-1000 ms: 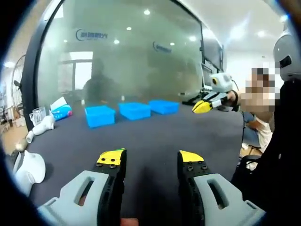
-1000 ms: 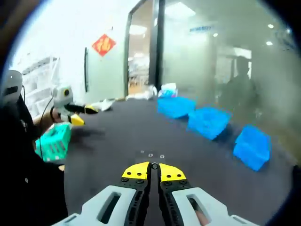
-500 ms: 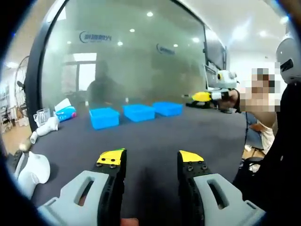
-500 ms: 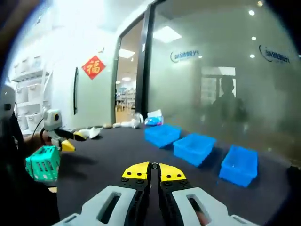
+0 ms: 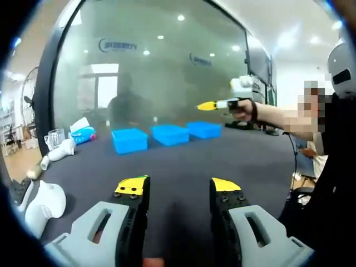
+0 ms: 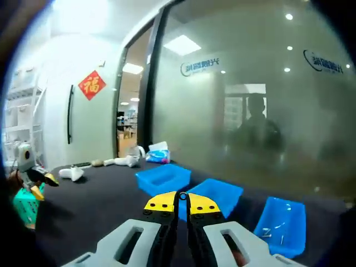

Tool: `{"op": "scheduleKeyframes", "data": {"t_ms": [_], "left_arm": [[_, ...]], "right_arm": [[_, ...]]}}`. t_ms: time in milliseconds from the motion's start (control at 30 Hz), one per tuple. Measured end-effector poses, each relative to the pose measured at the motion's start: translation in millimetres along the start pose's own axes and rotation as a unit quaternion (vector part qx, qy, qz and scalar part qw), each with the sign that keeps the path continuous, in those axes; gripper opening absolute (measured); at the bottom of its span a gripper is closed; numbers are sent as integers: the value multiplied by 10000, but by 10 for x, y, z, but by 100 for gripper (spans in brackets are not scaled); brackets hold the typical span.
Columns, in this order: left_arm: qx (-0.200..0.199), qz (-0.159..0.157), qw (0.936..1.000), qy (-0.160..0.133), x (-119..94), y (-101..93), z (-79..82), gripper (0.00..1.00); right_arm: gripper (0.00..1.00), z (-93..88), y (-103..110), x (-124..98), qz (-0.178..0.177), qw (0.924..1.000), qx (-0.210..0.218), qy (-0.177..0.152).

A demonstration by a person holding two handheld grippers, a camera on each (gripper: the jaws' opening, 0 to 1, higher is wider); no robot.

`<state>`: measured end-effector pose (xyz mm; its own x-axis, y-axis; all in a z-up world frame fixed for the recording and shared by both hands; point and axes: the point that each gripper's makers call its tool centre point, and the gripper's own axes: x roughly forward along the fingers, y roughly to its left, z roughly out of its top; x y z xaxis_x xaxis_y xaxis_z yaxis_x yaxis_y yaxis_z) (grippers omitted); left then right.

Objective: Sort the screws, nuts, and washers into the corresponding bins

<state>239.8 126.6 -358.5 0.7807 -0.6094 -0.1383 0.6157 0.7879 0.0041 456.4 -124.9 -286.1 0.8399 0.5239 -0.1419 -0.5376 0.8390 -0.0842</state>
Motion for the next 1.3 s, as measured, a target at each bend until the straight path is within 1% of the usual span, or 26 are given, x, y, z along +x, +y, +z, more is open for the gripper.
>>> {"op": "scheduleKeyframes", "data": {"t_ms": [100, 133, 167, 200, 267, 467, 567, 667, 700, 767, 800, 833, 867, 967, 1067, 1300], "left_arm": [[-38, 62, 10000, -34, -6, 26, 10, 42], [-50, 82, 9999, -47, -8, 34, 13, 42], [-58, 96, 9999, -52, -9, 39, 13, 42], [-58, 115, 9999, -52, -11, 47, 11, 42], [-69, 147, 9999, -50, -15, 61, 6, 42], [-92, 208, 9997, -36, -29, 86, -5, 42], [-93, 226, 9997, -37, -47, 92, -1, 42], [-117, 257, 9996, -53, -70, 111, 4, 42], [-108, 271, 9996, -48, -75, 119, 1, 42], [-111, 280, 9995, -38, -85, 130, -6, 42], [-107, 281, 9995, -29, -89, 133, -9, 42], [-111, 285, 9995, -30, -92, 137, -9, 42], [-112, 296, 9995, -36, -94, 143, -7, 42], [-59, 317, 9995, -17, -94, 152, -7, 42], [-87, 317, 9994, -56, -95, 155, 16, 42], [-80, 321, 9994, -59, -92, 153, 29, 42]], "right_arm": [[3, -27, -110, 231, -86, 9998, -69, 151], [3, -56, -151, 328, -115, 9996, -67, 256], [3, -63, -163, 372, -120, 9995, -81, 277], [3, -93, -186, 432, -144, 9991, -160, 368], [3, -136, -214, 553, -147, 9987, -158, 467], [3, -285, -298, 851, -252, 9965, -180, 780], [3, -328, -338, 921, -307, 9958, -169, 846], [4, -372, -351, 951, -343, 9955, -143, 875], [4, -384, -352, 953, -338, 9954, -196, 875], [6, -389, -309, 938, -238, 9958, -279, 835], [10, -392, -296, 935, -206, 9957, -370, 828], [16, -385, -277, 926, -176, 9956, -467, 792], [23, -387, -270, 922, -175, 9955, -471, 801], [26, -376, -247, 885, -163, 9955, -560, 751], [34, -361, -246, 855, -174, 9960, -534, 693], [34, -338, -187, 680, -121, 9969, -476, 613]]}}
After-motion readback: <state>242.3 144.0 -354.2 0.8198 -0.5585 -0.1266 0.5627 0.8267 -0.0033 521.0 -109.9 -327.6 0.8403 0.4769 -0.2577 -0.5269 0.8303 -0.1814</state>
